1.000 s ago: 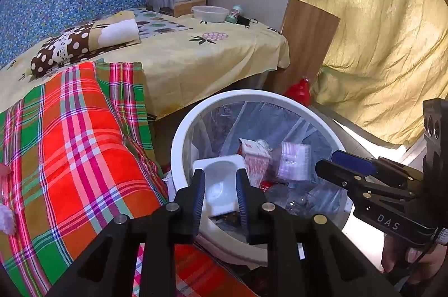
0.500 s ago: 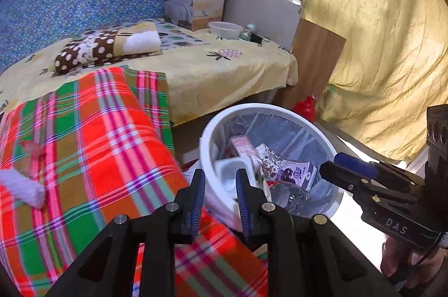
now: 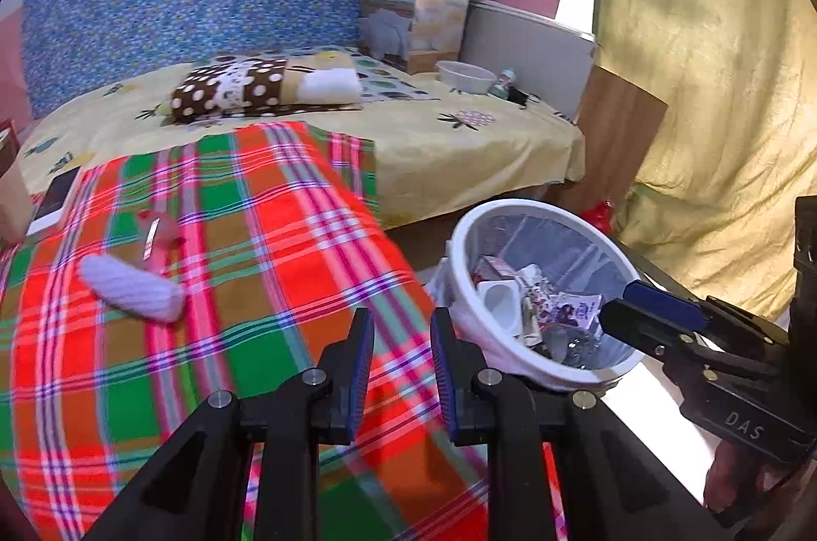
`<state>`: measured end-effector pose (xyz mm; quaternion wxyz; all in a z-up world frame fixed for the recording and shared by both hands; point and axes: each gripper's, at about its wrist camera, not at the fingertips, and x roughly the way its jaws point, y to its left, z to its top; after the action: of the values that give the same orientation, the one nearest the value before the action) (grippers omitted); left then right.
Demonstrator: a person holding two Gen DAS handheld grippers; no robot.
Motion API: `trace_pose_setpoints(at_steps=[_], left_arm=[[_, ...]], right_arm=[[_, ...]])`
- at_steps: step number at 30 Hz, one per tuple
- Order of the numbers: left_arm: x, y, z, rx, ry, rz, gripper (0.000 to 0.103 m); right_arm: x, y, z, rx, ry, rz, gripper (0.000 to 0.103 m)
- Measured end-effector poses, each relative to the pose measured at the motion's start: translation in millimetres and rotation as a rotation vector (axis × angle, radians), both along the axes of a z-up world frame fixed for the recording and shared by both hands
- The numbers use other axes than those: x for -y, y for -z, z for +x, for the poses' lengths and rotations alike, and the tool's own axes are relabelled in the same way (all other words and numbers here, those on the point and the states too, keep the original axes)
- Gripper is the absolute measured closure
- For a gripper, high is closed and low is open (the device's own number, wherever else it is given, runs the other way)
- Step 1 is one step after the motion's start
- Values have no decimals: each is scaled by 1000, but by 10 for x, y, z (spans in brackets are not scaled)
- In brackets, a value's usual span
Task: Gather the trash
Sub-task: 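Move both tools back over the bed toward the foam sleeve and plastic cup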
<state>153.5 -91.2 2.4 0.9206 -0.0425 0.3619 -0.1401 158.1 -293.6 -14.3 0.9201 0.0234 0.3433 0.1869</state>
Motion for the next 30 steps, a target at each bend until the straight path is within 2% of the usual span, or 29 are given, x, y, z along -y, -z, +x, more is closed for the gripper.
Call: trace_pose_setpoints(at_steps=[14,26,30], left_arm=[[-649,86,-196,-21,-145,-9,81],[-1152,33,-26,-32,-286,-20,80],[-1261,75,102,-51,-324,-43,68]], right_arm=[[-461,-10,-16,-8,-116,3,61],[-687,-88,130,14,-149,16,61],[-722,-56,202,6,-154,20,61]])
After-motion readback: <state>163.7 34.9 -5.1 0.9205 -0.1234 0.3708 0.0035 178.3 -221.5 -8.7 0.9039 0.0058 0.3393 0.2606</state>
